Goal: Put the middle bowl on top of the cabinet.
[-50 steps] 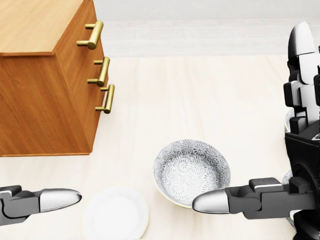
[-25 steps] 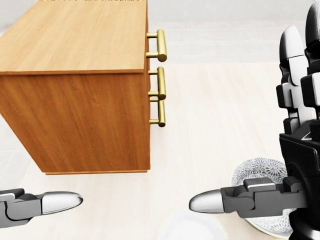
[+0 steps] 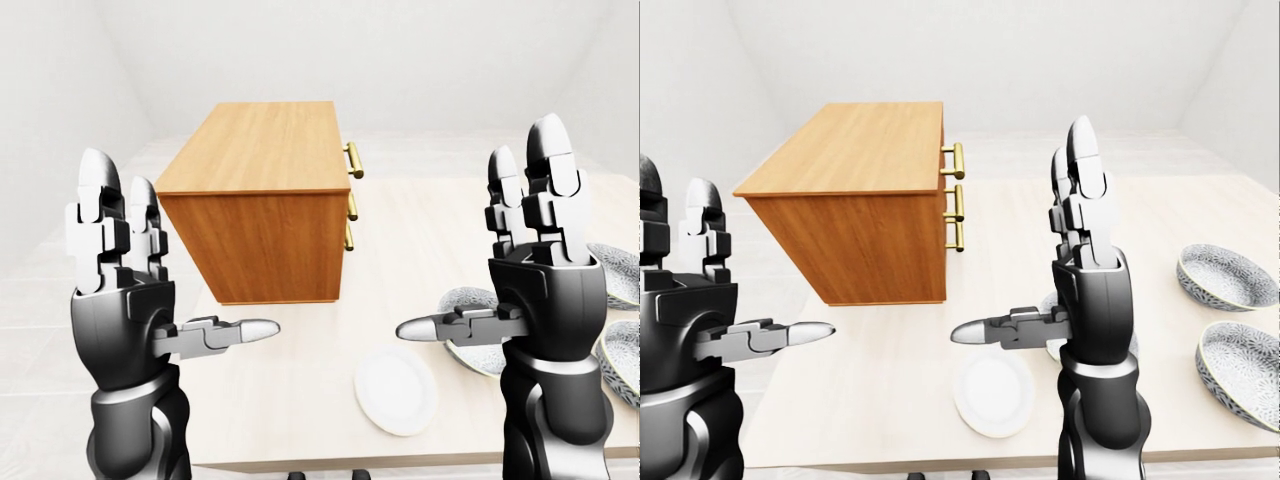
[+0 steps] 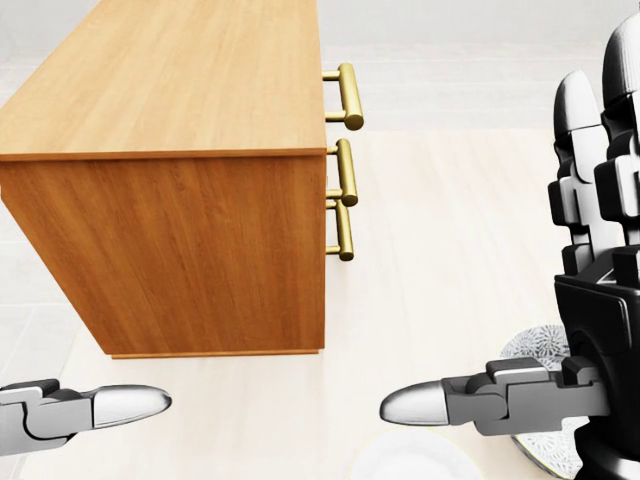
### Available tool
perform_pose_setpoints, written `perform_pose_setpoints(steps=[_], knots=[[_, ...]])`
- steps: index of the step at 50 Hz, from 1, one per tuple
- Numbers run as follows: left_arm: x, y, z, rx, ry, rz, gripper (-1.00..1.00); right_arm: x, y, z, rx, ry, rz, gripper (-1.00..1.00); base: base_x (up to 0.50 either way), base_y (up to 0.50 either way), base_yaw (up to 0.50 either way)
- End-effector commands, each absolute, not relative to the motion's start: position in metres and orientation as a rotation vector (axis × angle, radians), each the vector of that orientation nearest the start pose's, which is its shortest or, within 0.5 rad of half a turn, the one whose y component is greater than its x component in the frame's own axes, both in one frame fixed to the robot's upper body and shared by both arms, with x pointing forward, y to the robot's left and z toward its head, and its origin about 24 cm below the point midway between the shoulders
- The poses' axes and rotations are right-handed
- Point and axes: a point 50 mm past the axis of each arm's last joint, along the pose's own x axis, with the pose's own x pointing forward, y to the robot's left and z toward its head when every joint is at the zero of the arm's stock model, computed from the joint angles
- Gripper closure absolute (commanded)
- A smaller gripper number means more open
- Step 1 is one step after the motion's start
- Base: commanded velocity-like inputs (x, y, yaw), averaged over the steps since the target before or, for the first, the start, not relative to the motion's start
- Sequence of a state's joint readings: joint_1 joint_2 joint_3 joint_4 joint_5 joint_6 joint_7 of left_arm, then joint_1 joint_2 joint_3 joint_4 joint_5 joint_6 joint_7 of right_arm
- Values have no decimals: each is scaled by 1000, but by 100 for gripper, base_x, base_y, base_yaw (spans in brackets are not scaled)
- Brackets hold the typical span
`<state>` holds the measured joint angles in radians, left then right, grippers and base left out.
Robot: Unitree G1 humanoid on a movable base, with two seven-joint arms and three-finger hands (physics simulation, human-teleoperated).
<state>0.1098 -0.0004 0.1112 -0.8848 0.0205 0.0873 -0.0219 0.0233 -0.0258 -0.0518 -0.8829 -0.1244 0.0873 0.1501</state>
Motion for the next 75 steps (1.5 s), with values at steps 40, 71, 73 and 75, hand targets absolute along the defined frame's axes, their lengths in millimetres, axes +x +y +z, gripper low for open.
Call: perform_pose_setpoints(steps=[40, 71, 73, 75], knots=[[178, 167, 195, 103, -650, 75, -100, 180, -155, 214, -237, -746, 35, -100, 4, -4, 0], [183, 162, 194, 170, -643, 85, -100, 190, -164, 193, -822, -526, -87, -100, 0, 0, 0], [183, 163, 194, 173, -643, 87, -100, 189, -164, 195, -869, -522, -106, -100, 0, 0, 0], [184, 163, 193, 170, -635, 89, -100, 190, -166, 194, -871, -510, -112, -100, 0, 0, 0]])
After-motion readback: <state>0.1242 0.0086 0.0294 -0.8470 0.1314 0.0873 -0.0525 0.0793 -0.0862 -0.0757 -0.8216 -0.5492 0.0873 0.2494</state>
